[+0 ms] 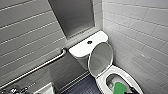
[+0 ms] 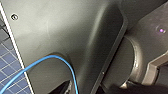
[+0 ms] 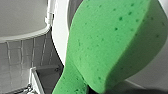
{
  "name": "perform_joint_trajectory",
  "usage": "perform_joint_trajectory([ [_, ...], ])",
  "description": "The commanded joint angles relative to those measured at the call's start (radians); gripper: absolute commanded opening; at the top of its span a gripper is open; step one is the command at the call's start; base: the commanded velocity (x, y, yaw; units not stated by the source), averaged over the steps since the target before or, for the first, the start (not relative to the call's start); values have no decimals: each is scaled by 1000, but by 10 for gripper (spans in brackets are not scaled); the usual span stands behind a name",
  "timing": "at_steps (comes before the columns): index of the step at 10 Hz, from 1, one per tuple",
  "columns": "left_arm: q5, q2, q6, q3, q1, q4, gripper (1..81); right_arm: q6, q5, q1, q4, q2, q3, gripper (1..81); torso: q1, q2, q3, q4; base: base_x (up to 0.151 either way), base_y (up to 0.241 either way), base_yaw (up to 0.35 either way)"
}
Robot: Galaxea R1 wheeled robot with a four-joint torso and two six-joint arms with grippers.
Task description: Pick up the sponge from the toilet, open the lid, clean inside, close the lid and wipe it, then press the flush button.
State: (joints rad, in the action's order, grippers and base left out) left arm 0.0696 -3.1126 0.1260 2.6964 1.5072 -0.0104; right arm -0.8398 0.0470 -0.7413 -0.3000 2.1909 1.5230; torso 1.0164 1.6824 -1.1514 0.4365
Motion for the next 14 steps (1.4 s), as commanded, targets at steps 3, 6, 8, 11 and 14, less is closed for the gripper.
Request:
perform_joint_trajectory([
  [3, -93, 0, 1, -7, 18, 9, 811, -5, -12, -8, -21, -171, -144, 10, 0, 0, 0, 0, 0, 0, 0],
  [6, -93, 0, 1, -7, 18, 9, 811, -5, -10, -62, -22, -236, -205, 10, 0, 0, 0, 0, 0, 0, 0],
  [8, -93, 0, 1, -7, 20, 9, 811, -4, -9, -106, -28, -231, -219, 10, 0, 0, 0, 1, 0, 0, 0],
  [11, -93, 0, 1, -7, 20, 10, 811, -7, 2, 7, -36, -210, -271, 10, 0, 0, 0, 1, 0, 0, 0],
  [14, -93, 0, 1, -7, 18, 10, 811, -24, 264, 269, -21, -68, -215, 10, 0, 0, 0, 1, 0, 0, 0],
])
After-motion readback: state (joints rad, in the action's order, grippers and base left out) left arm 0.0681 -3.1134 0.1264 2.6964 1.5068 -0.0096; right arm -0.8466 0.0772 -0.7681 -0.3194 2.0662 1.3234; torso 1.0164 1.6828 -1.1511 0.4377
